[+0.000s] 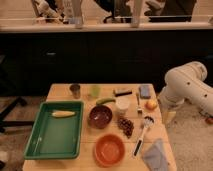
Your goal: Wipe table surface with eraser
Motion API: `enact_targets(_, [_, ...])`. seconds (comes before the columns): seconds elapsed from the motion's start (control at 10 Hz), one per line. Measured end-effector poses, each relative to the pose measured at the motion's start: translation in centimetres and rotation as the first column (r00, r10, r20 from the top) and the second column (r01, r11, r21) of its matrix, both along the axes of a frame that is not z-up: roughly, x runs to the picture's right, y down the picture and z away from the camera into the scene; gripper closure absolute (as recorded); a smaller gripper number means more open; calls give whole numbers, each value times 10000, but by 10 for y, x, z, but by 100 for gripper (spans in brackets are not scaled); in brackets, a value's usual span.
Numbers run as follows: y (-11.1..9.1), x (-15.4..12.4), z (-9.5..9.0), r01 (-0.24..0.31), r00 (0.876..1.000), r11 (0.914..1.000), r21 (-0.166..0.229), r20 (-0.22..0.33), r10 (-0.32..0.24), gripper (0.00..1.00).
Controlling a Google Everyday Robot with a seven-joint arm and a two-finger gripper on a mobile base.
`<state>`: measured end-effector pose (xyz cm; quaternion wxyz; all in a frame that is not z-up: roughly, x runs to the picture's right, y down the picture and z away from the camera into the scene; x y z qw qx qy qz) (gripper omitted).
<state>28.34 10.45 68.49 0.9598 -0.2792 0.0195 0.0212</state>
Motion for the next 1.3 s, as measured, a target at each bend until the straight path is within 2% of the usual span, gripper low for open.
enact_targets(1.0, [0, 0, 0, -32, 10000, 10000, 7, 13, 32, 20])
enact_targets(1.3, [-23, -9, 7, -487, 9964, 9988, -41, 687, 489, 20])
